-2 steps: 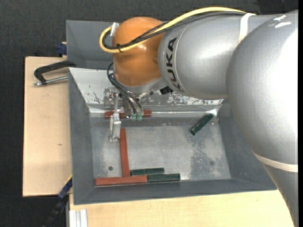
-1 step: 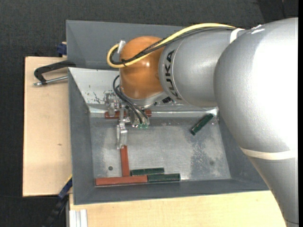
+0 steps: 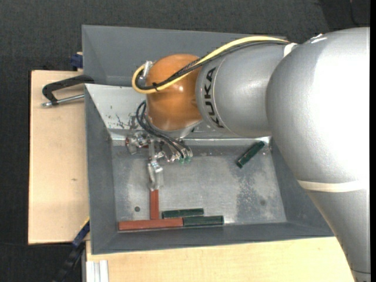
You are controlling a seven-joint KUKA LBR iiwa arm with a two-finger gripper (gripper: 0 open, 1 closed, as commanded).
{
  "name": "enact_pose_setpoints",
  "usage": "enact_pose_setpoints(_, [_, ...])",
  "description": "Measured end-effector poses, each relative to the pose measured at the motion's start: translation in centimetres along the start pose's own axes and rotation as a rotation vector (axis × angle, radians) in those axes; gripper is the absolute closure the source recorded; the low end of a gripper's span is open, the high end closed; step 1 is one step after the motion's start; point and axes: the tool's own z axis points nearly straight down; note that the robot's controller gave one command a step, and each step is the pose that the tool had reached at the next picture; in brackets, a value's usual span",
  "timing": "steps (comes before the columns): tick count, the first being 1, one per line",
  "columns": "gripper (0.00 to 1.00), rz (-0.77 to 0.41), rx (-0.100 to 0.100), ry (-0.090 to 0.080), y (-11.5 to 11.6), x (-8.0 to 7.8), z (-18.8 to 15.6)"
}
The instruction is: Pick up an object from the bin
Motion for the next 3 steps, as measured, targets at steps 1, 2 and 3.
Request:
enact_pose_setpoints(1, [0.0,-0.173,-0.003,0.005,-3.3,2.4,-5.3])
enact_pose_setpoints(2, [0.0,-0.326,0.005,-0.011,-3.4,3.2,-6.1])
enact_pose_setpoints(3, [0.0,-0.61,0.0,0.0,-0.6,2.2,-1.6])
